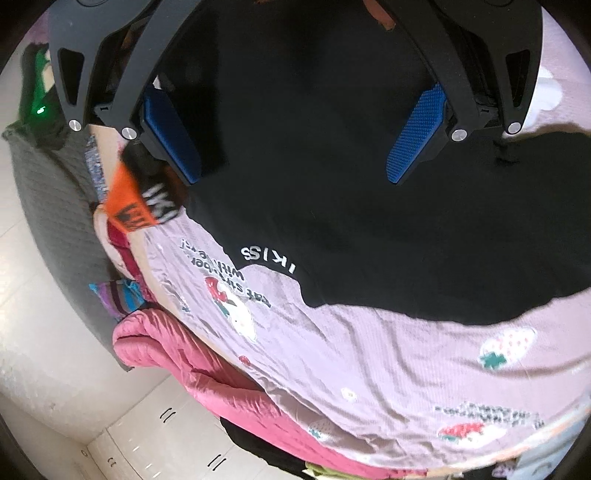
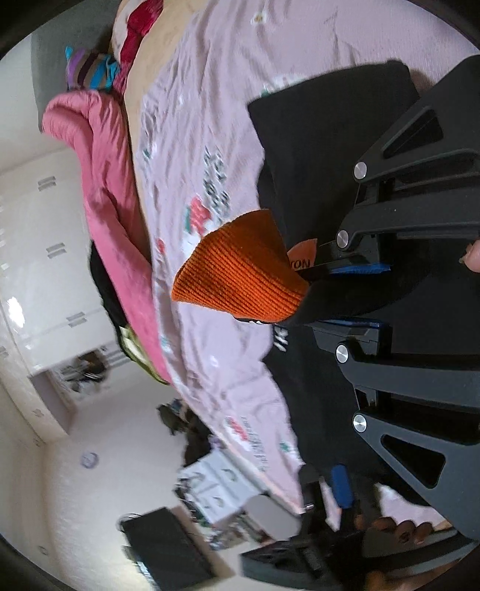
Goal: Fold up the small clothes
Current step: 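Carry the sleeve across the sweater body toward the left gripper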
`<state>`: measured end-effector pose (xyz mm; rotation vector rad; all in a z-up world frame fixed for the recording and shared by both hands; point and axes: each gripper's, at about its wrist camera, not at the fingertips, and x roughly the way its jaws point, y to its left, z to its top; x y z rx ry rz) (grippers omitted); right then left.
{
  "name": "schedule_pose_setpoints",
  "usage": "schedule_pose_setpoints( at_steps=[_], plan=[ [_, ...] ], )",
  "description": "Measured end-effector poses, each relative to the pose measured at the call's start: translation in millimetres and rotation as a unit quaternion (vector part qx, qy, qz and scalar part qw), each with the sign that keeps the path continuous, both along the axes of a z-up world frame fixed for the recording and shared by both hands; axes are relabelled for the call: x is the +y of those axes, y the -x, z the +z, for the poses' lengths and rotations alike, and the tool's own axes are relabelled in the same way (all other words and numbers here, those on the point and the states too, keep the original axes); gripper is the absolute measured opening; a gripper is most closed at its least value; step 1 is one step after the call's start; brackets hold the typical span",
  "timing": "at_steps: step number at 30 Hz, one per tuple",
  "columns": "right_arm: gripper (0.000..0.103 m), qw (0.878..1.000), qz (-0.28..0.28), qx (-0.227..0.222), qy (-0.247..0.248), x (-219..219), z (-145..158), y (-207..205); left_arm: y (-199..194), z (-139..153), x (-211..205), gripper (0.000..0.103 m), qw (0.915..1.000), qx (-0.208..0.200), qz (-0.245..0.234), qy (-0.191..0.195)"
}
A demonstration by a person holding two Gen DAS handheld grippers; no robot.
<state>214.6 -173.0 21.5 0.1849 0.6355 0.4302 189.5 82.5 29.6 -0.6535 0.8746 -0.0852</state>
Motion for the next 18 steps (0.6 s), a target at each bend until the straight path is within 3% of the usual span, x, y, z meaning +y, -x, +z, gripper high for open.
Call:
schedule_pose_setpoints(
  at_steps=[6,8,9,11,12,15,18],
  plan=[
    [0.023,0.998,0.049,0.04,0.026,31,-25,2,-7,-23,-4,0.095,0.9988,0.011,-0.014,0.046],
    [0.049,0.996,0.076,0.048,0.026,38,-28,8,-8,-27,-6,0.095,0.9984,0.015,-0.018,0.052],
    [0.049,0.995,0.087,0.051,0.02,39,-28,11,-8,-31,-7,0.095,0.9981,0.018,-0.018,0.056],
    [0.067,0.991,0.119,0.064,-0.003,37,-23,19,-10,-39,-11,0.093,0.997,0.027,-0.023,0.069],
    [0.07,0.99,0.127,0.061,-0.011,35,-19,25,-10,-42,-14,0.092,0.9966,0.029,-0.026,0.072],
    [0.071,0.99,0.129,0.05,-0.01,25,-8,36,-11,-50,-21,0.092,0.996,0.036,-0.036,0.073],
    [0.071,0.993,0.101,0.05,-0.023,1,-1,38,-13,-56,-31,0.084,0.9956,0.045,-0.046,0.069]
  ],
)
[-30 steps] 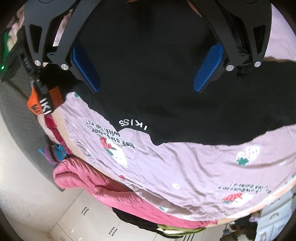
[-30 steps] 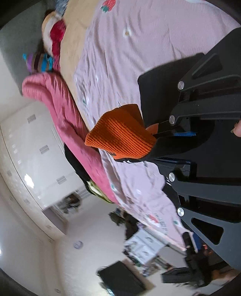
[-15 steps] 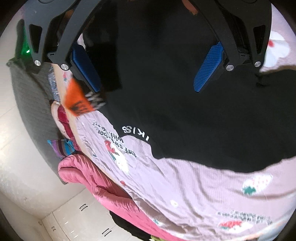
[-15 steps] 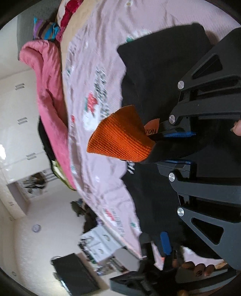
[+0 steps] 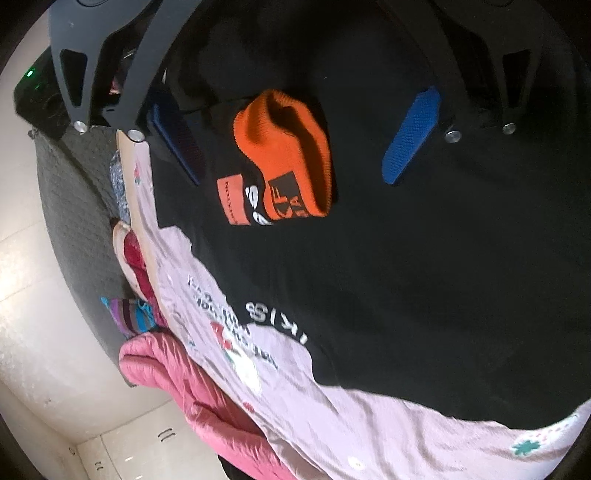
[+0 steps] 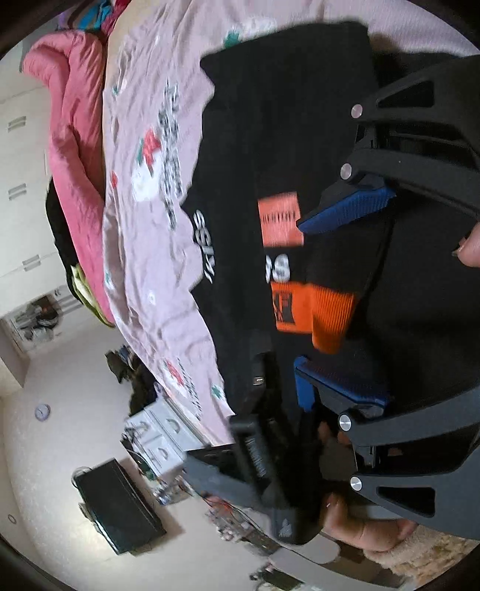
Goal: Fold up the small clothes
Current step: 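Carry the sleeve across the sweater body toward the left gripper, then grasp the orange cuff with the left gripper and lay it on the sweater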
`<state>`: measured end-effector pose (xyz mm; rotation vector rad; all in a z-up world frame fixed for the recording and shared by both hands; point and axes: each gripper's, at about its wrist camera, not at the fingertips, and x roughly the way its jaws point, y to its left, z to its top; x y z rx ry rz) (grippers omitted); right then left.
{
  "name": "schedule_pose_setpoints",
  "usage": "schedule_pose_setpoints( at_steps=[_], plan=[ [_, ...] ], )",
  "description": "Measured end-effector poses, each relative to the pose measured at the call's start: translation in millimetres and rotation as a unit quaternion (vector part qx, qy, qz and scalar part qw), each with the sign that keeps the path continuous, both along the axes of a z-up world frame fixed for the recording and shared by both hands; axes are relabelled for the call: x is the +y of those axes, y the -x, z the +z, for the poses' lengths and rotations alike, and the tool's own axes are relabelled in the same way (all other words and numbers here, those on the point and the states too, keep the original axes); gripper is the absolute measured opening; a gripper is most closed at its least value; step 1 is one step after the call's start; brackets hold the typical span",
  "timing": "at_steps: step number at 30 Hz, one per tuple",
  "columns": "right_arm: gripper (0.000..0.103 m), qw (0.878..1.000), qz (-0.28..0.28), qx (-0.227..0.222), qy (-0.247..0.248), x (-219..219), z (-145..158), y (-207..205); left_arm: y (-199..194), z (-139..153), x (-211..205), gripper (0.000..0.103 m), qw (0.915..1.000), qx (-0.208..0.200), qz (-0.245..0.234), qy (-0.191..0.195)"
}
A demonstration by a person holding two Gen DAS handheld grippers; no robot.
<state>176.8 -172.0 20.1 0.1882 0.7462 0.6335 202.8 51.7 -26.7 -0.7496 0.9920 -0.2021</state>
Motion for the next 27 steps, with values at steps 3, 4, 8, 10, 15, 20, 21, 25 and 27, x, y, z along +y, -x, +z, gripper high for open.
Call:
schedule_pose_setpoints(
  at_steps=[3,4,8,10,15,20,21,25,27],
  plan=[
    [0.071,0.999,-0.045,0.009,-0.026,-31,6,-6,-4,-1,-13,0.072,0.9998,-0.003,-0.01,-0.016],
    [0.071,0.998,-0.06,0.012,-0.035,-41,7,-8,-7,-1,-17,0.066,0.9997,-0.004,-0.014,-0.017],
    [0.071,0.992,-0.105,0.024,-0.06,-73,8,-17,-13,-5,-34,0.04,0.999,-0.003,-0.021,-0.041],
    [0.071,0.99,-0.133,0.017,-0.045,-84,10,-20,-15,-5,-42,0.011,0.9982,-0.006,-0.026,-0.053],
    [0.071,0.982,-0.187,0.01,-0.018,-106,12,-24,-22,24,-49,0.009,0.9953,-0.038,-0.038,-0.081],
    [0.071,0.979,-0.204,0.008,-0.009,-112,10,-24,-13,81,-44,0.008,0.9897,-0.109,-0.042,-0.083],
    [0.071,0.979,-0.205,0.01,-0.009,-112,9,-25,-9,90,-41,0.008,0.9885,-0.12,-0.041,-0.082],
    [0.071,0.979,-0.203,0.014,-0.006,-108,6,-26,7,115,-24,0.008,0.9853,-0.151,-0.034,-0.071],
    [0.071,0.979,-0.203,0.015,-0.004,-105,4,-26,14,117,-16,0.008,0.985,-0.155,-0.028,-0.07]
  ],
)
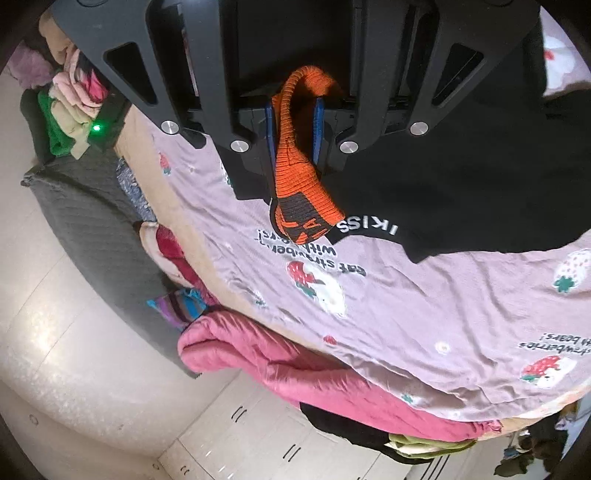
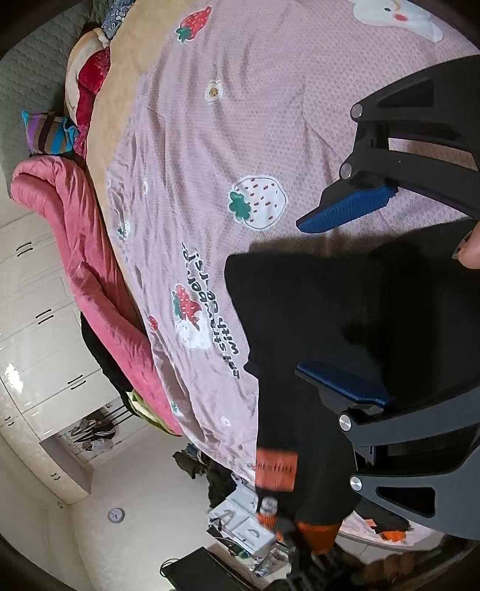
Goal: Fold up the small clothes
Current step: 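Grasp the orange cuff with the left gripper and lay it on the sweater, then move the left gripper to the orange cuff of the other sleeve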
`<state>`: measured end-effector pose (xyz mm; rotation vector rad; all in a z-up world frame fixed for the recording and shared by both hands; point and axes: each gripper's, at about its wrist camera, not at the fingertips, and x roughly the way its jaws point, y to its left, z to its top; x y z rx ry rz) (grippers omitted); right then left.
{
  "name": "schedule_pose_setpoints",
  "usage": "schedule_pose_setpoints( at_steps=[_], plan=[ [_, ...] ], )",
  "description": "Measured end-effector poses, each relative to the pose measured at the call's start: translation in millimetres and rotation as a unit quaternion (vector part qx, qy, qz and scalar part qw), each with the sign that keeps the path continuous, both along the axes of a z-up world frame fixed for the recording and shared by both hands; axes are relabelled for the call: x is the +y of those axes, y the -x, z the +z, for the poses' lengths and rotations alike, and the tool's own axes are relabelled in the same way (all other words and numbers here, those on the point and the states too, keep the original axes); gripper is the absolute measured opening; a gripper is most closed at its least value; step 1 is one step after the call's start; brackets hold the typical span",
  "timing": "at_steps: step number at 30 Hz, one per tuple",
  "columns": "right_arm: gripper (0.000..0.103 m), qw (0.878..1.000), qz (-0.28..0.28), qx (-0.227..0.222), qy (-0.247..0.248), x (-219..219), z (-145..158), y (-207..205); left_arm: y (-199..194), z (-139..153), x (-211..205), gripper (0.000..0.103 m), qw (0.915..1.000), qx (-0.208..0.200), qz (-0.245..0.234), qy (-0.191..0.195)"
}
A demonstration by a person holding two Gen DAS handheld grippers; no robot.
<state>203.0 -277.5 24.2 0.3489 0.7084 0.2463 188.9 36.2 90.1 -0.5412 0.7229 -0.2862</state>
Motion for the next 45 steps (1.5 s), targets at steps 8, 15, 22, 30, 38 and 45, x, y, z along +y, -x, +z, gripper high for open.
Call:
schedule_pose_setpoints(
  at_steps=[8,15,22,30,38,45],
  plan=[
    [0.071,1.0,0.017,0.006,0.021,18,-6,-1,10,-28,38,0.007,0.9983,0.033,0.047,-0.015],
    [0.071,0.998,0.048,0.002,0.052,42,-10,-1,12,-48,49,0.008,0.9948,0.059,0.062,-0.055],
    [0.071,0.991,0.092,0.002,0.093,78,-17,-2,20,-50,45,0.024,0.9871,0.055,0.079,-0.128],
    [0.071,0.984,0.109,0.07,0.122,96,-50,-13,11,-92,30,0.044,0.9771,0.119,0.056,-0.167],
    [0.071,0.987,0.108,0.067,0.101,88,-50,-8,18,-108,37,0.045,0.976,0.129,0.059,-0.166],
    [0.083,0.99,0.107,0.032,0.08,84,-32,1,34,-89,44,0.061,0.979,0.116,0.08,-0.147]
  ],
)
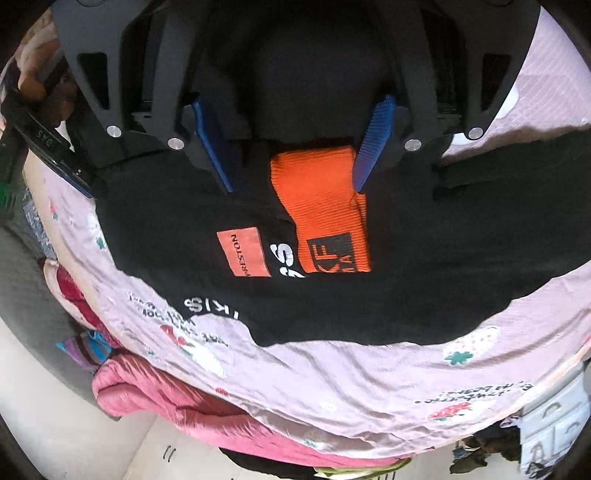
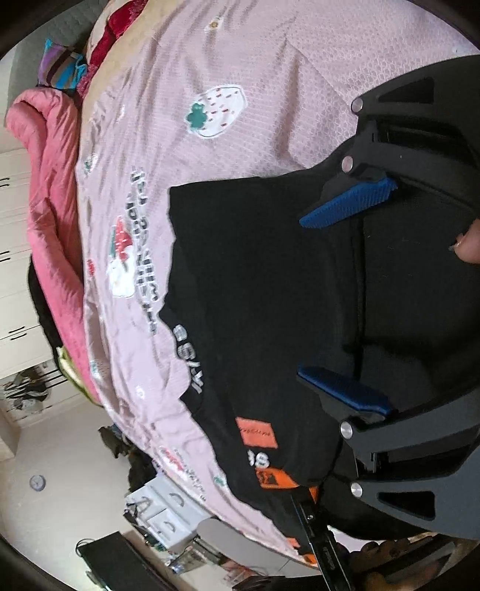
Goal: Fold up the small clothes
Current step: 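Move the left gripper to the orange cuff of the other sleeve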
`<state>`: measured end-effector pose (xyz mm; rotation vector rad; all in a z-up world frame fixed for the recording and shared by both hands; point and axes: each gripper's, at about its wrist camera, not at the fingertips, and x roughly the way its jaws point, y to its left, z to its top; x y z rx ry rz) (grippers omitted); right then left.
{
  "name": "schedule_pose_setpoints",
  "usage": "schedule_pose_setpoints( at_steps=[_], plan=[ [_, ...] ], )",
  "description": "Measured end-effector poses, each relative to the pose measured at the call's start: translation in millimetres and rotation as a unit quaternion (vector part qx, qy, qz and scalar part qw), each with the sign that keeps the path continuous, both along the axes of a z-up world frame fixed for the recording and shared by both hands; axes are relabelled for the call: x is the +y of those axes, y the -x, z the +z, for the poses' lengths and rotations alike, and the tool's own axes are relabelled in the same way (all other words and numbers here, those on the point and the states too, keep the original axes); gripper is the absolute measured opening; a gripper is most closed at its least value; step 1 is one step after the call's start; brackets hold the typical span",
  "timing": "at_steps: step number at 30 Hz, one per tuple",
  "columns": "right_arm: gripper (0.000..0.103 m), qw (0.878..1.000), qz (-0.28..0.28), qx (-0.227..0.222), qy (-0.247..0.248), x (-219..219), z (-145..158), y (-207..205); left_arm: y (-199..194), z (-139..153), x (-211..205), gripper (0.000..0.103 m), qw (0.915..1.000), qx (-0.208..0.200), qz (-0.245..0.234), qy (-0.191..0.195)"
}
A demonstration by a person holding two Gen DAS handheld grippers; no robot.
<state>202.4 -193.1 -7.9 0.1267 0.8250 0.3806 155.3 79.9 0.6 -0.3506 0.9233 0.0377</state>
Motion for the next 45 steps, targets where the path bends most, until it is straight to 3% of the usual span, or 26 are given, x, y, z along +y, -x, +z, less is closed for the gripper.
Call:
schedule_pose_setpoints(
  at_steps=[2,7,25,30,36,45],
  plan=[
    [0.091,1.0,0.003,-0.008,-0.006,1,4,4,6,5,2,0.071,0.9999,-0.007,0.007,-0.003],
    [0.096,0.999,0.015,-0.032,-0.011,9,16,13,23,17,10,0.094,0.9989,-0.023,0.037,-0.02],
    [0.097,0.992,0.082,-0.09,0.017,61,39,45,87,21,68,0.094,0.99,-0.032,0.136,-0.019],
    [0.098,0.99,0.103,-0.091,0.025,85,42,53,100,21,84,0.094,0.9861,-0.033,0.162,-0.021],
    [0.098,0.988,0.128,-0.088,0.026,112,45,61,119,23,98,0.094,0.9798,-0.034,0.19,-0.053],
    [0.098,0.984,0.159,-0.079,0.032,151,45,72,143,22,127,0.094,0.9718,-0.038,0.227,-0.052]
  ],
)
